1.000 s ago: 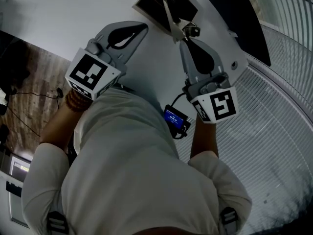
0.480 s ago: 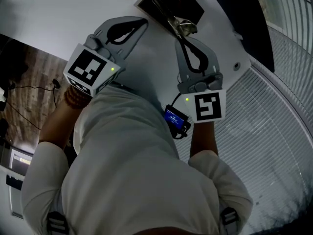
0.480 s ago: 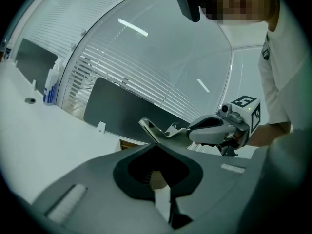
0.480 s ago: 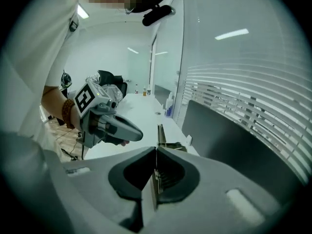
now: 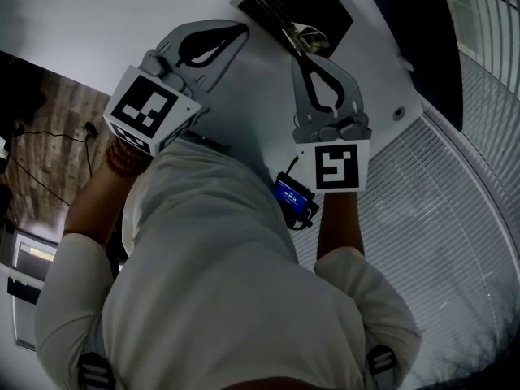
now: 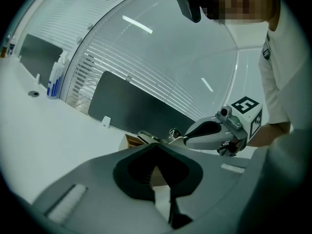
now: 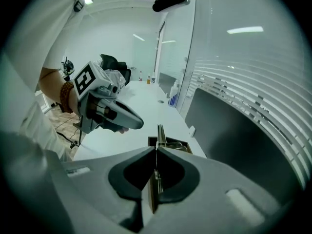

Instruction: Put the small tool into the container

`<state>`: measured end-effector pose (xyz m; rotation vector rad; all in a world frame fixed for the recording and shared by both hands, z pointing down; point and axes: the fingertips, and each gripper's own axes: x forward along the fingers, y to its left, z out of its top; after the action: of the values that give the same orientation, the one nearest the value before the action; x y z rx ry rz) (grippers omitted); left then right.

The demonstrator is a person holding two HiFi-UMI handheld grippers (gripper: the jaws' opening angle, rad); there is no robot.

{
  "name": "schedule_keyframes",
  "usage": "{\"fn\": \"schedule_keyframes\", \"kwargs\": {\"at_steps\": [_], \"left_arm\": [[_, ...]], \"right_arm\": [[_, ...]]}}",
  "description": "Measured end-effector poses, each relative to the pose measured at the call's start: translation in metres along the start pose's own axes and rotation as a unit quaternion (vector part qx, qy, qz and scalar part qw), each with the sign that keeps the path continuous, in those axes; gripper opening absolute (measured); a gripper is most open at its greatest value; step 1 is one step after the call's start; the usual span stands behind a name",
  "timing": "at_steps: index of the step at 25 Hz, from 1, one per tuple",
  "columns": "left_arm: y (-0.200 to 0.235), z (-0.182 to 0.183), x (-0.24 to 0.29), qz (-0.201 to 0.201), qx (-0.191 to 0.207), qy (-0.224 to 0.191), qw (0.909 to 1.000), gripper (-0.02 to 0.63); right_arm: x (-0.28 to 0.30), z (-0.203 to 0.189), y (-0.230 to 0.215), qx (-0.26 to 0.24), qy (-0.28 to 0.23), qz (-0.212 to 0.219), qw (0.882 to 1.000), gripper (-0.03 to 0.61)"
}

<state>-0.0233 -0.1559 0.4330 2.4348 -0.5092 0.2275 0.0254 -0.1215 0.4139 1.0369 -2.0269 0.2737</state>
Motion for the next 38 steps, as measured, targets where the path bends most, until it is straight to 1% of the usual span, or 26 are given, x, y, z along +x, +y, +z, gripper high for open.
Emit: {"fn": "schedule_keyframes", "kwargs": {"at_steps": [9,14,20,23,29,38], "left_arm": [[0.006,0.001,-0.001,0.008,-0.013,0.003,0.9999,0.003],[0.009,-0.004,0.002,0.014,-0.016,0.003,0.9998,0.003],[0.025,-0.012,-0.01,0.021,-0.035,-0.003,0.9992,0.003],[0.03,-0.015,-0.015,0.028,-0.041,-0.007,0.9987,0.003],[0.038,-0.016,-0.019,0.03,-0.058,-0.008,0.9978,0.003],[0.036,-0.022,-0.019,0.037,-0.065,-0.007,0.9972,0.003]], "right_arm": [[0.012,-0.013,0.0,-0.007,0.048,0.014,0.999,0.009],[0.02,-0.023,0.003,-0.017,0.064,0.023,0.998,0.009],[0.044,-0.025,0.015,-0.02,0.088,0.039,0.995,0.01],[0.046,-0.026,0.018,-0.014,0.09,0.046,0.995,0.011],[0.058,-0.021,0.022,-0.011,0.1,0.058,0.993,0.011],[0.062,-0.029,0.024,-0.011,0.101,0.071,0.992,0.012]]}}
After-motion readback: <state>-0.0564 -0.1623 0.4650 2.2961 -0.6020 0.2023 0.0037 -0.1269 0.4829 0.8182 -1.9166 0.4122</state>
